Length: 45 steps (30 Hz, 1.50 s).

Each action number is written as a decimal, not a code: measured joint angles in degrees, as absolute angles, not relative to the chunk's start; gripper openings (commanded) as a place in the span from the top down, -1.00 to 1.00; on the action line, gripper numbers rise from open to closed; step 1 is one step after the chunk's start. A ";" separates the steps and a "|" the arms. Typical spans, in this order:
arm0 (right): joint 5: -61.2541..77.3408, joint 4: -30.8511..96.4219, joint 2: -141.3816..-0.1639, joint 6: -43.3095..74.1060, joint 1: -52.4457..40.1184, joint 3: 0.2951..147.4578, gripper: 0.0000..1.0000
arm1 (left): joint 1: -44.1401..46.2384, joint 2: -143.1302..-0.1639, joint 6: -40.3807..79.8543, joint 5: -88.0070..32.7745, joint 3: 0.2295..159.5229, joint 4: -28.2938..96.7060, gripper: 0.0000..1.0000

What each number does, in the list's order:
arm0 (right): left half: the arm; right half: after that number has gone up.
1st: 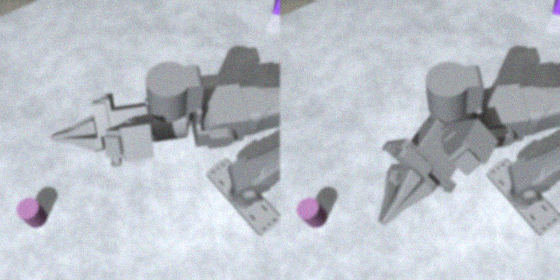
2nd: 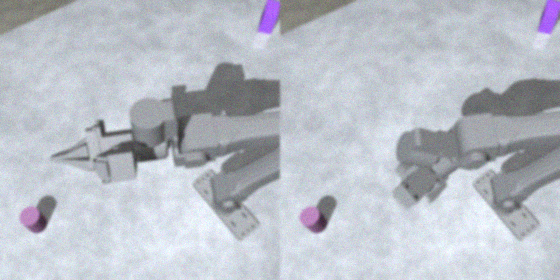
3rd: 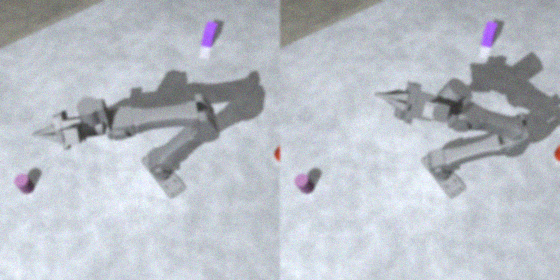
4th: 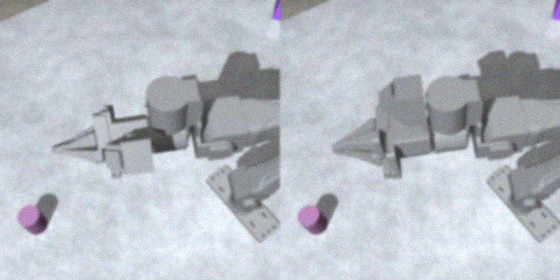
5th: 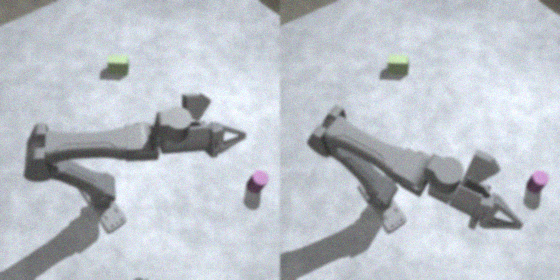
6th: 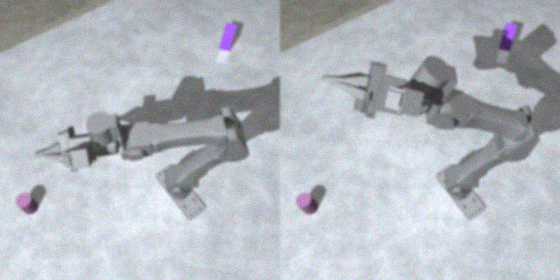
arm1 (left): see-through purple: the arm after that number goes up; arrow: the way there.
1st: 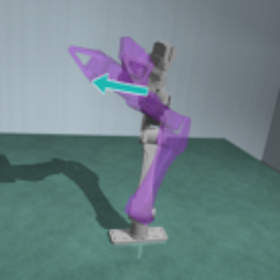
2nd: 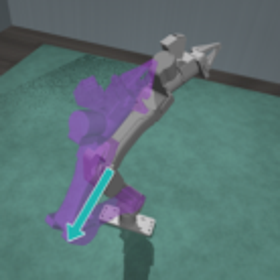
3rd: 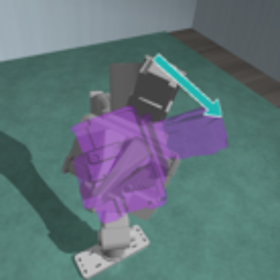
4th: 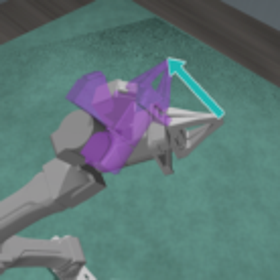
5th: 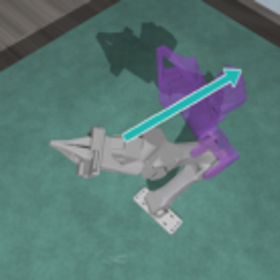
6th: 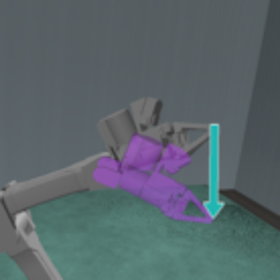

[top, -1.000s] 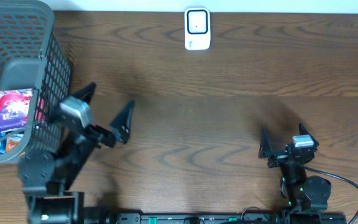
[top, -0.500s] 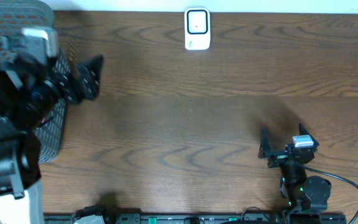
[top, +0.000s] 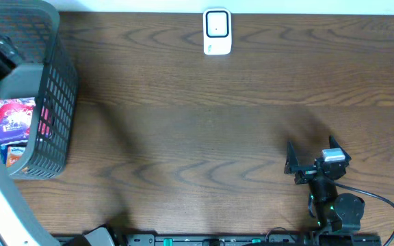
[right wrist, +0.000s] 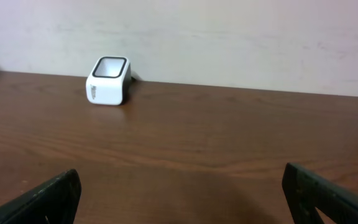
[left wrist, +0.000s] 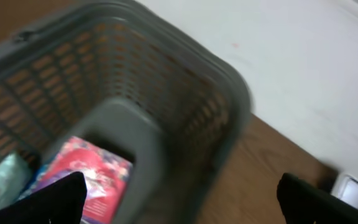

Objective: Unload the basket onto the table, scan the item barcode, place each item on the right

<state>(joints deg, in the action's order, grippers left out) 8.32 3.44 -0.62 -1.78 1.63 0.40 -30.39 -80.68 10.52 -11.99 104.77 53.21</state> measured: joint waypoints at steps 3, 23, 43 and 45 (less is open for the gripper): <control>8.32 3.42 -0.62 -1.78 1.63 0.40 -0.98 | -33.19 -81.73 10.79 -10.37 104.79 53.30 -0.96; 8.32 3.44 -0.62 -1.78 1.63 0.40 -0.99 | -35.75 -95.59 14.81 4.49 104.47 65.82 -0.95; 8.32 3.42 -0.62 -1.78 1.63 0.40 -0.99 | -34.00 -114.37 9.93 2.92 102.67 68.36 -0.66; 8.32 3.44 -0.62 -1.78 1.63 0.40 -0.98 | -32.86 -114.67 9.17 2.96 102.67 67.68 -0.64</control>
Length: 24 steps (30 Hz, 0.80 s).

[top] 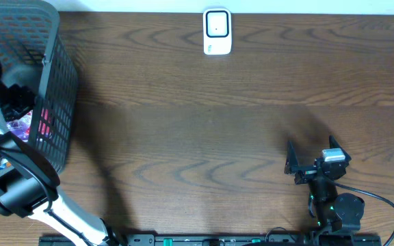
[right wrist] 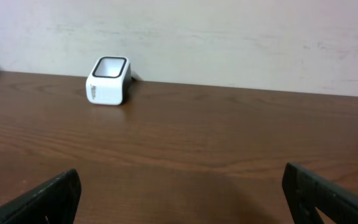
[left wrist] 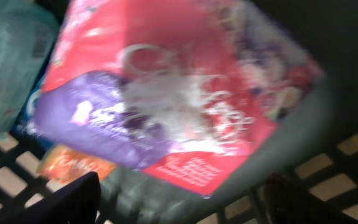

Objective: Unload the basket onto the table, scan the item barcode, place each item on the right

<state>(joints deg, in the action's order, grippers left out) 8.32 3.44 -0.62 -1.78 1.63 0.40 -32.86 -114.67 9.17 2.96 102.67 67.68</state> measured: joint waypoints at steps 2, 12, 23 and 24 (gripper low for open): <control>8.32 3.42 -0.62 -1.78 1.63 0.40 -0.99 | -31.75 -114.72 8.82 2.96 102.67 67.18 -0.62; 8.32 3.42 -0.62 -1.78 1.63 0.40 -0.98 | -29.69 -114.76 7.42 8.14 98.37 63.83 -0.52; 8.32 3.42 -0.62 -1.78 1.63 0.40 -0.98 | -29.82 -114.93 6.11 8.95 91.74 58.26 0.85; 8.32 3.44 -0.62 -1.78 1.63 0.40 -0.99 | -29.82 -114.93 6.00 8.95 91.74 58.06 0.85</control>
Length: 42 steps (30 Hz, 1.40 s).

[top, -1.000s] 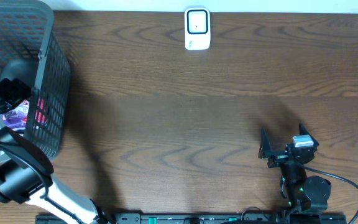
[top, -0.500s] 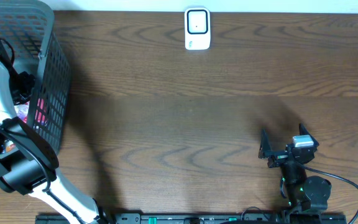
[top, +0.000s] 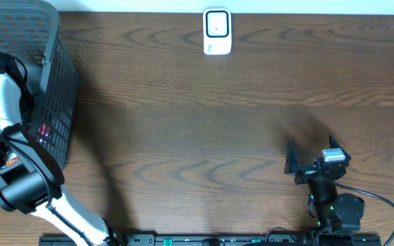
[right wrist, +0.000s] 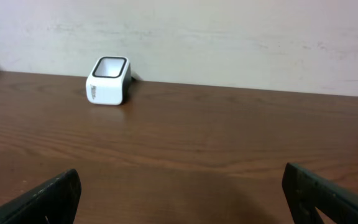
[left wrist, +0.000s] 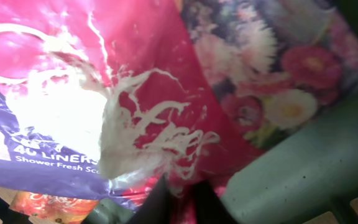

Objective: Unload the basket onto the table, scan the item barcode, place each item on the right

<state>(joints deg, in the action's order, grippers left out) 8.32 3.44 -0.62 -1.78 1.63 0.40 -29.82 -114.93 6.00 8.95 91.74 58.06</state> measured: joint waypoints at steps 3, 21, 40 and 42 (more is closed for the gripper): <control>8.32 3.44 -0.62 -1.78 1.63 0.40 -0.98 | -29.78 -114.91 5.98 8.95 91.77 58.08 0.86; 8.32 3.44 -0.62 -1.78 1.63 0.40 -0.99 | -29.89 -84.51 12.43 5.85 101.32 51.99 -0.06; 8.32 3.44 -0.62 -1.78 1.63 0.40 -0.99 | -29.89 -100.47 5.45 3.64 96.71 56.16 -0.72; 8.32 3.44 -0.62 -1.78 1.63 0.40 -0.99 | -29.89 -102.78 4.05 3.88 96.71 57.76 -0.71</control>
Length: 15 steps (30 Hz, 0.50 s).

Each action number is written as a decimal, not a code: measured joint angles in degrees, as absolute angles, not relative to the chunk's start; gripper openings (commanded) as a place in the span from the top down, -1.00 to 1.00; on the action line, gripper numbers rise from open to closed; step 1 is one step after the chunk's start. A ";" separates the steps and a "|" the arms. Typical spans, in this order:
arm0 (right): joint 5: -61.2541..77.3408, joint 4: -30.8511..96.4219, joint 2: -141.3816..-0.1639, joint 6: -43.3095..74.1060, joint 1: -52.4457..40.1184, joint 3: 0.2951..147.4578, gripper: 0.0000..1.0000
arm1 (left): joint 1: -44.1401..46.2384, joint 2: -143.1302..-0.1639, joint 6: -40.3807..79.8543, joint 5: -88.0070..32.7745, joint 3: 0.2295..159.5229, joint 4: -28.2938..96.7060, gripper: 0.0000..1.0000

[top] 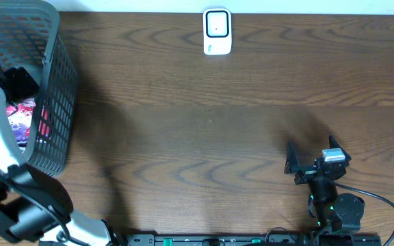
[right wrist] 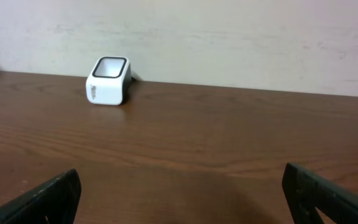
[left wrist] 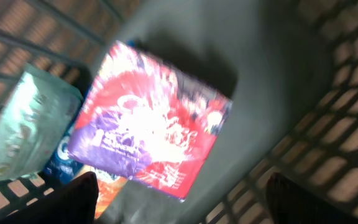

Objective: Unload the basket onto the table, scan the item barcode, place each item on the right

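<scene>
A red and purple packet [left wrist: 151, 121] lies flat in the grey basket [top: 55, 82] at the table's left end; the overhead view shows the packet [top: 20, 116] beside the arm. My left gripper [left wrist: 182, 196] hangs open above it, inside the basket, holding nothing. The white scanner [top: 217, 31] stands at the far edge of the table, and the right wrist view shows the scanner [right wrist: 109, 81] at the back left. My right gripper [right wrist: 182, 199] rests open at the front right, well away from the scanner.
A pale green packet [left wrist: 23, 124], a blue item [left wrist: 58, 165] and an orange one [left wrist: 101, 186] lie in the basket beside and under the red packet. The basket's lattice walls [left wrist: 347, 124] rise close around the left gripper. A pale wall [right wrist: 229, 37] stands behind the table.
My left gripper was shut, pinching the edge of the red packet; now it is open and higher up. The packet lies in the basket. The right arm has not moved.
My left gripper was open above the basket's rim. Then it was open low inside, close over the red packet. Then it was shut at the packet's edge. Now it is open and raised, and the packet lies in the basket. The right arm stayed still throughout.
</scene>
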<state>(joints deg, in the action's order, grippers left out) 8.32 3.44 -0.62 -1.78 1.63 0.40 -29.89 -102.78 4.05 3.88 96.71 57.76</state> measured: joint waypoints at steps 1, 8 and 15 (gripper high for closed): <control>8.32 3.42 -0.62 -1.78 1.63 0.40 -0.99 | -29.89 -104.31 3.01 4.03 96.71 58.61 -0.68; 8.32 3.44 -0.62 -1.78 1.63 0.40 -0.99 | -29.78 -114.59 -0.32 4.64 96.68 60.62 -0.57; 8.32 3.42 -0.62 -1.78 1.63 0.40 -0.99 | -28.99 -119.44 -3.57 6.22 96.68 60.60 -0.17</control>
<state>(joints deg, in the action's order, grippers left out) 8.32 3.42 -0.62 -1.78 1.63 0.40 -28.99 -119.44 -3.57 6.22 96.68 60.60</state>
